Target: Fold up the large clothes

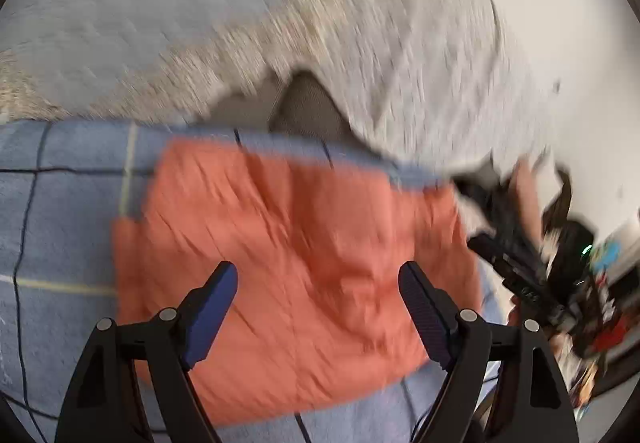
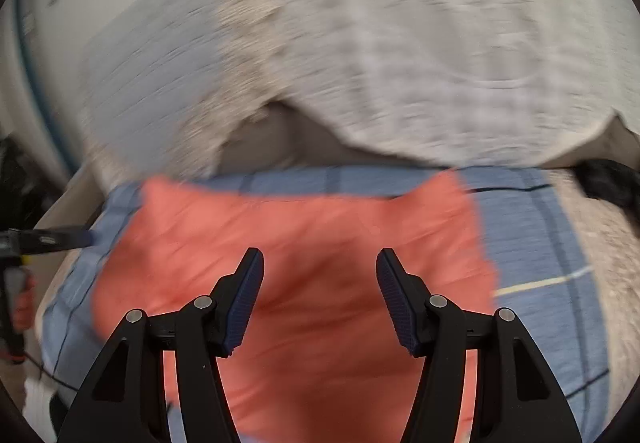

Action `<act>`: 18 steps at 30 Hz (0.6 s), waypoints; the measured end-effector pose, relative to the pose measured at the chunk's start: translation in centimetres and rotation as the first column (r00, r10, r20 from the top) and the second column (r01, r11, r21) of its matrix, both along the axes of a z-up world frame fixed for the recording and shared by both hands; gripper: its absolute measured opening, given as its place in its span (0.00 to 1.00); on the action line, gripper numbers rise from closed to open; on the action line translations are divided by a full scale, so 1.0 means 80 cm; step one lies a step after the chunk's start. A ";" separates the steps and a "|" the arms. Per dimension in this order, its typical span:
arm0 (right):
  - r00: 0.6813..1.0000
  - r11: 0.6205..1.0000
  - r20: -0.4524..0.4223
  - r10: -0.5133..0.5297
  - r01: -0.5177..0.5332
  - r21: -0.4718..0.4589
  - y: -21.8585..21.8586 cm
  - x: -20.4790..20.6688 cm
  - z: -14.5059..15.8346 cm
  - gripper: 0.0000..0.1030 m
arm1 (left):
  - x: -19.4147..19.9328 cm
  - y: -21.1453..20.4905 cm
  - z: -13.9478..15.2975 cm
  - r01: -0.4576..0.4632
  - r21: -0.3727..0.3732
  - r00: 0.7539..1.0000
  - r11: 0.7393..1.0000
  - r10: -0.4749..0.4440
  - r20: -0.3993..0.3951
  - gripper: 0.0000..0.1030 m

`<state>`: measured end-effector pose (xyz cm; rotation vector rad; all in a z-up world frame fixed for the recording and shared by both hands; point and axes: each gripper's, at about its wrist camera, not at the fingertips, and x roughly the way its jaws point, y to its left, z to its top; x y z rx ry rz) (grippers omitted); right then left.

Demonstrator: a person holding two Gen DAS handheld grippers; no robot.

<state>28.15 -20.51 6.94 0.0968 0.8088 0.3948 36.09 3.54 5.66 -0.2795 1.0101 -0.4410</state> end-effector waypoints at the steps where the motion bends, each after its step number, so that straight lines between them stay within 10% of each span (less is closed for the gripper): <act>1: 1.000 1.000 -0.007 0.024 -0.024 -0.009 0.012 -0.002 -0.004 0.58 | -0.006 -0.013 -0.007 0.023 0.028 1.000 0.999 -0.023 0.003 0.82; 6: 0.994 0.985 -0.035 0.101 -0.105 -0.136 0.066 0.015 -0.027 0.58 | 0.002 -0.060 -0.046 0.087 0.068 0.995 0.994 -0.084 -0.051 0.82; 13: 0.989 0.955 -0.117 -0.088 0.050 -0.293 0.061 0.081 -0.075 0.58 | 0.050 -0.062 -0.083 -0.034 0.309 0.998 0.951 0.051 -0.046 0.81; 18: 0.974 0.953 -0.189 -0.125 0.065 -0.295 0.048 0.105 -0.100 0.58 | 0.066 -0.045 -0.101 -0.074 0.340 0.992 0.937 0.105 -0.074 0.81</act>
